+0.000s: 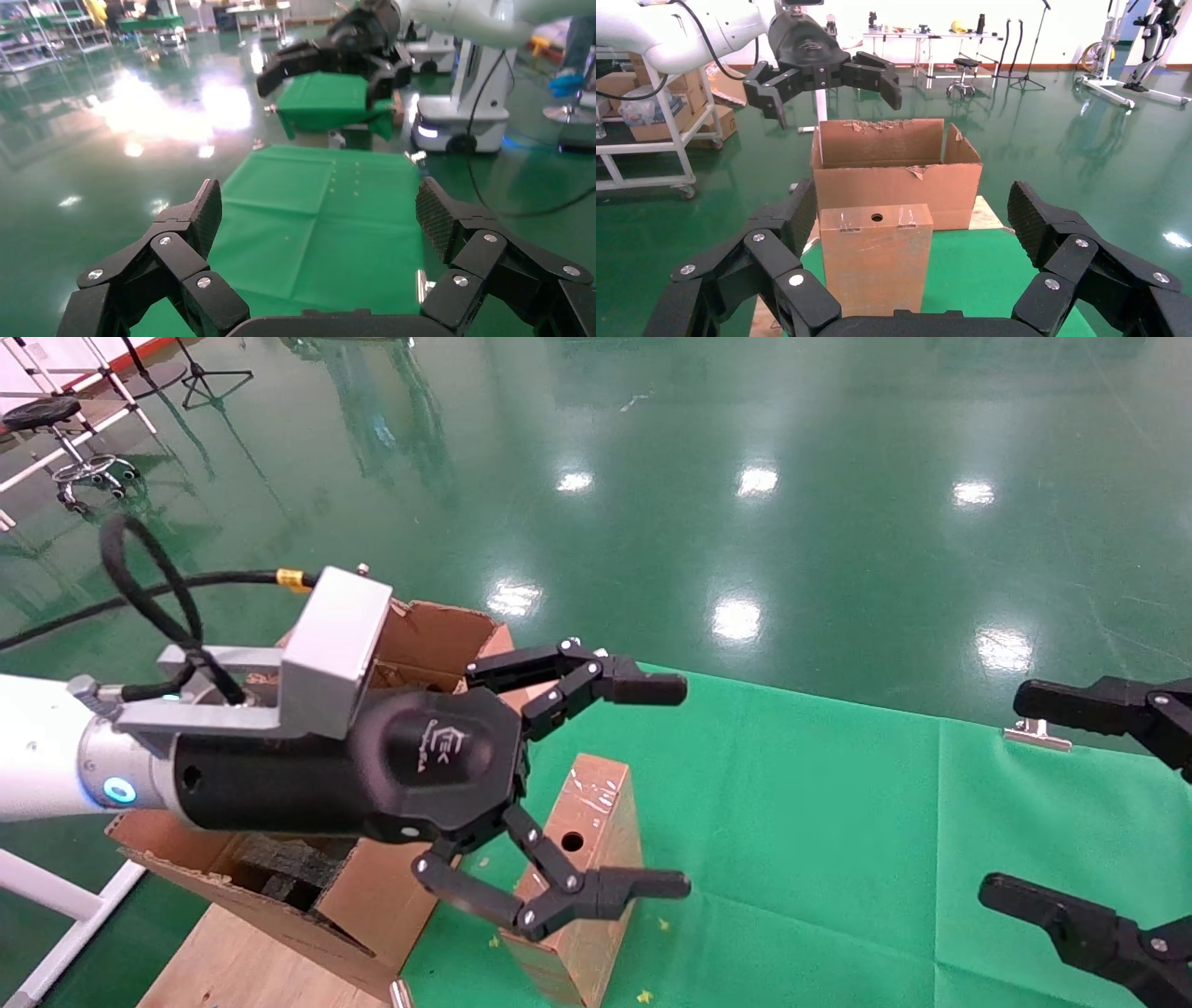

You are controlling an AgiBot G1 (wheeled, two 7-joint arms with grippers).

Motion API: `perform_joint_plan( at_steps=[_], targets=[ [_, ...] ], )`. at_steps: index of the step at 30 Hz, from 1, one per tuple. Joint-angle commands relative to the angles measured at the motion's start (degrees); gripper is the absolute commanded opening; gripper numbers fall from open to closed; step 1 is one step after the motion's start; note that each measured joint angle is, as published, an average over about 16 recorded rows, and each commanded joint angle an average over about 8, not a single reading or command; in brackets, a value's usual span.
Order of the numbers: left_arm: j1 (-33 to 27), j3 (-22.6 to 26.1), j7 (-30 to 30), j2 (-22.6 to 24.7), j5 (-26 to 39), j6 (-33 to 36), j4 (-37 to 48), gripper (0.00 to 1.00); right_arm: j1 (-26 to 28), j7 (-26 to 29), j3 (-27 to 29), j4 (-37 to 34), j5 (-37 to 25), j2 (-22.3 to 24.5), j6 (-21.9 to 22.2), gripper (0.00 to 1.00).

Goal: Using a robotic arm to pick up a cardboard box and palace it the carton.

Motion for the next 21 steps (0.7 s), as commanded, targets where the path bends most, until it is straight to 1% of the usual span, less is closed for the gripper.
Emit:
perform_joint_plan(
  at_steps=[1, 8, 12, 17, 21],
  targets=[
    [-0.2, 0.2, 0.1, -0.3, 0.7, 0.0, -0.3, 1.00, 0.0, 0.0, 0.0, 0.0, 0.0, 0.0, 0.0, 0.00],
    [-2.6, 2.3, -3.6, -2.3, 7.4, -2.0, -0.9, 1.00, 0.0, 0.0, 0.0, 0.0, 0.0, 0.0, 0.0, 0.00],
    [-3.9, 2.9, -4.3, -2.1, 9.2, -2.6, -1.1, 1.00, 0.0, 0.0, 0.0, 0.0, 0.0, 0.0, 0.0, 0.00],
    [-4.9, 3.0, -3.6, -1.7, 9.9, -2.2, -1.6, 1.00, 0.0, 0.0, 0.0, 0.0, 0.0, 0.0, 0.0, 0.00],
    [-5.4, 3.4, -4.0, -2.4, 11.6, -2.3, -1.5, 1.00, 0.0, 0.0, 0.0, 0.0, 0.0, 0.0, 0.0, 0.00]
  ],
)
